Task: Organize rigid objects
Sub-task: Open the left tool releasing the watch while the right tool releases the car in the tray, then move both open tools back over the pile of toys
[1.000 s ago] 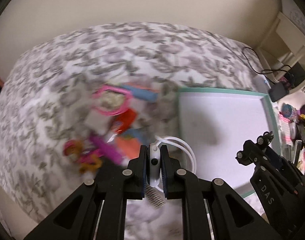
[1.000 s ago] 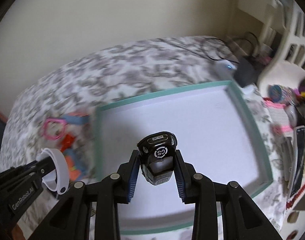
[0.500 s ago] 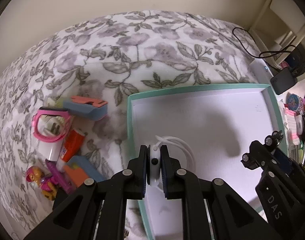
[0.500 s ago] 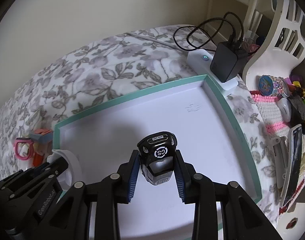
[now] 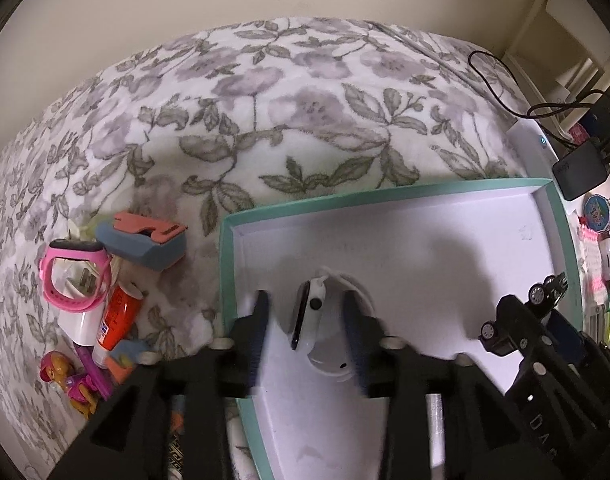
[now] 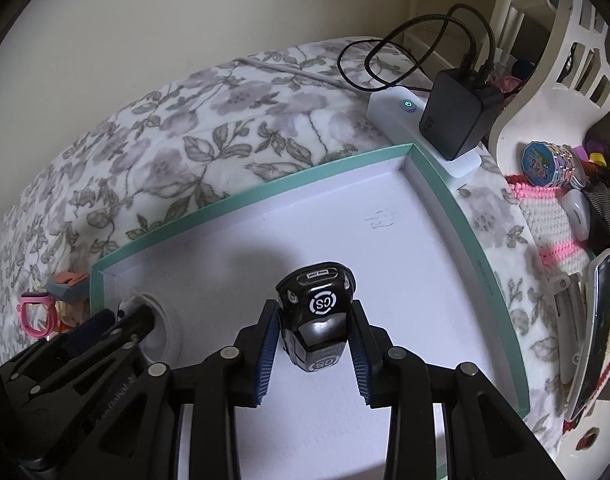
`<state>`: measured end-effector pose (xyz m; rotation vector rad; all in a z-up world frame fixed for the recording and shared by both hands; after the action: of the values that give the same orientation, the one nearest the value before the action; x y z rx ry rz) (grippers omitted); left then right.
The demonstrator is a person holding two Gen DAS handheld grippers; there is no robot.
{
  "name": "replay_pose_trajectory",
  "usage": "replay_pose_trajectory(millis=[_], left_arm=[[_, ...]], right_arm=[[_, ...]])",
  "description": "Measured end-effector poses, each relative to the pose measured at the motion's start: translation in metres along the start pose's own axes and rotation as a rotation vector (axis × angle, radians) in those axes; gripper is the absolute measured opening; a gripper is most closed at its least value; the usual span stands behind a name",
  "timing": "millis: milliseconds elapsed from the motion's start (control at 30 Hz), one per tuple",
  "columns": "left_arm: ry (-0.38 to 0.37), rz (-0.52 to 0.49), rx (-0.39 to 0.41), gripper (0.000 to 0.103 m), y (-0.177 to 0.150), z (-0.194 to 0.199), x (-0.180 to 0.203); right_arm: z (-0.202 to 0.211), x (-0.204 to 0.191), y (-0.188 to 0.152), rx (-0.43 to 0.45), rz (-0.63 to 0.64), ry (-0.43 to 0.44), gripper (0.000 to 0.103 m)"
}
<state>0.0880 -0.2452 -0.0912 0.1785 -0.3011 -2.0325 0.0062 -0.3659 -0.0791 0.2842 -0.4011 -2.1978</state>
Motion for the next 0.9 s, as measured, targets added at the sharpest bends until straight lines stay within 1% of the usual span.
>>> replay_pose_trajectory(millis=[33, 100, 233, 300, 333, 367, 400, 433, 467, 600, 667, 700, 767, 800, 900], left_arm=[[0.0, 0.0, 0.005, 0.049, 0.001, 0.001, 0.0], [0.002, 0.003, 0.011, 0.05, 0.003, 0.004, 0.0], [0.003, 0.016, 0.032, 0.061, 0.004, 0.016, -0.006], [0.008, 0.016, 0.045, 0.066, 0.005, 0.022, -0.01], [0.009, 0.017, 0.052, 0.071, 0.005, 0.025, -0.012], [0.009, 0.02, 0.06, 0.075, 0.006, 0.028, -0.014], [0.009, 0.023, 0.065, 0.076, 0.006, 0.03, -0.016], [0.01, 0.028, 0.073, 0.078, 0.007, 0.033, -0.019], [0.012, 0.033, 0.079, 0.08, 0.007, 0.035, -0.021], [0.022, 0.05, 0.098, 0.085, 0.009, 0.042, -0.031], [0.023, 0.059, 0.109, 0.088, 0.01, 0.044, -0.035], [0.025, 0.064, 0.113, 0.088, 0.01, 0.045, -0.037], [0.026, 0.078, 0.124, 0.091, 0.01, 0.047, -0.043], [0.024, 0.086, 0.13, 0.092, 0.01, 0.048, -0.045], [0.014, 0.111, 0.145, 0.094, 0.009, 0.05, -0.053]], right_arm=[[0.001, 0.0, 0.001, 0.002, 0.003, -0.003, 0.036], [0.005, 0.0, 0.002, 0.012, 0.009, -0.011, 0.037], [0.017, 0.0, 0.004, 0.039, 0.014, -0.016, 0.039], [0.023, -0.003, 0.005, 0.053, 0.027, -0.015, 0.048], [0.025, -0.004, 0.006, 0.061, 0.033, -0.018, 0.054], [0.026, -0.005, 0.006, 0.066, 0.039, -0.021, 0.057], [0.028, -0.006, 0.006, 0.07, 0.046, -0.023, 0.057], [0.029, -0.007, 0.006, 0.072, 0.051, -0.026, 0.06], [0.029, -0.007, 0.006, 0.074, 0.053, -0.027, 0.066], [0.033, -0.006, 0.006, 0.097, 0.052, -0.031, 0.078], [0.033, -0.004, 0.007, 0.103, 0.045, -0.029, 0.088], [0.034, -0.003, 0.007, 0.105, 0.04, -0.027, 0.09], [0.035, -0.001, 0.007, 0.111, 0.032, -0.024, 0.101], [0.036, -0.001, 0.007, 0.116, 0.028, -0.022, 0.103], [0.04, 0.0, 0.008, 0.13, 0.013, -0.014, 0.103]])
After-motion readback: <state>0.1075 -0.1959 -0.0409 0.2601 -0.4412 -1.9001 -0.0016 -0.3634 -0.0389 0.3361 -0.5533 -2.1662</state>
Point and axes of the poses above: each gripper's, at about its wrist camera, not at the fingertips, and z roughly against the way its jaws point, x to its right, y to its top, the point moved 5 cm from there along -z, roughly the way its jaws point, and after that the axes turned 1 degree about x, right-handed, at the moved point
